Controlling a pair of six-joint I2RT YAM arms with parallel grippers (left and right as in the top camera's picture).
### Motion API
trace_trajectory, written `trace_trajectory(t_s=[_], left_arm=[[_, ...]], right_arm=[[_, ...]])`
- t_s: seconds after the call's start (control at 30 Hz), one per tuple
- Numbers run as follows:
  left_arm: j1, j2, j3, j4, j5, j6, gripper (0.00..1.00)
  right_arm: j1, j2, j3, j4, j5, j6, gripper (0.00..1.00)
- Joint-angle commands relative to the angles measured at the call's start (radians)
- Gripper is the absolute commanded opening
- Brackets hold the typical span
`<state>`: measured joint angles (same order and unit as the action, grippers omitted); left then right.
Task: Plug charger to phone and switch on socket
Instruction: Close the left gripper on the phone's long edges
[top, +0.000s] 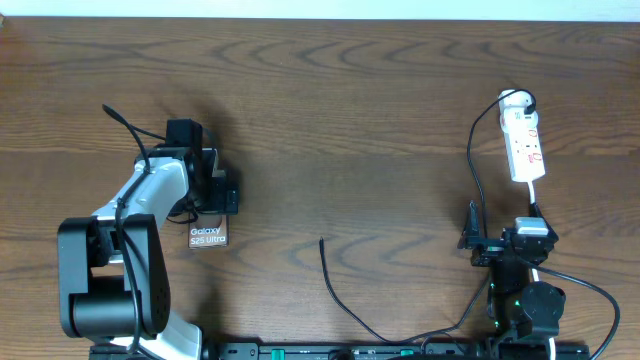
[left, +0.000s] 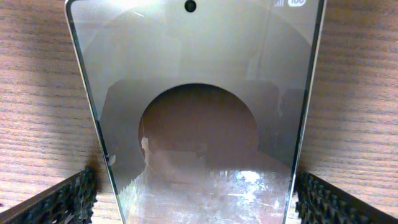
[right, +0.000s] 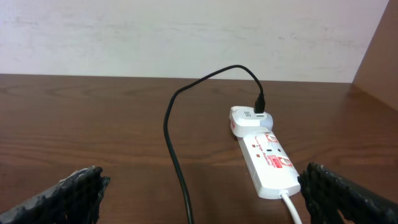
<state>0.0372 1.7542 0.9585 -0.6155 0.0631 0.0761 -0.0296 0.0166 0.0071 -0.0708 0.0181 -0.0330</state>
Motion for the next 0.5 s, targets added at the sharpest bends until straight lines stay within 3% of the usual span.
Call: trace_trajectory(t_s=[0.0,0.47], left_arm=[[-0.002,0.023,-0.039,-0.003,0.007,0.005,0.98],[-0.002,0.023,-0.039,-0.004,0.03,0.005,0.94]], right_arm=[[0.003,-0.008,-0.002,-0.004,0.002,0.009,0.99],[0.003,-0.008,-0.002,-0.004,0.002,0.009,0.99]])
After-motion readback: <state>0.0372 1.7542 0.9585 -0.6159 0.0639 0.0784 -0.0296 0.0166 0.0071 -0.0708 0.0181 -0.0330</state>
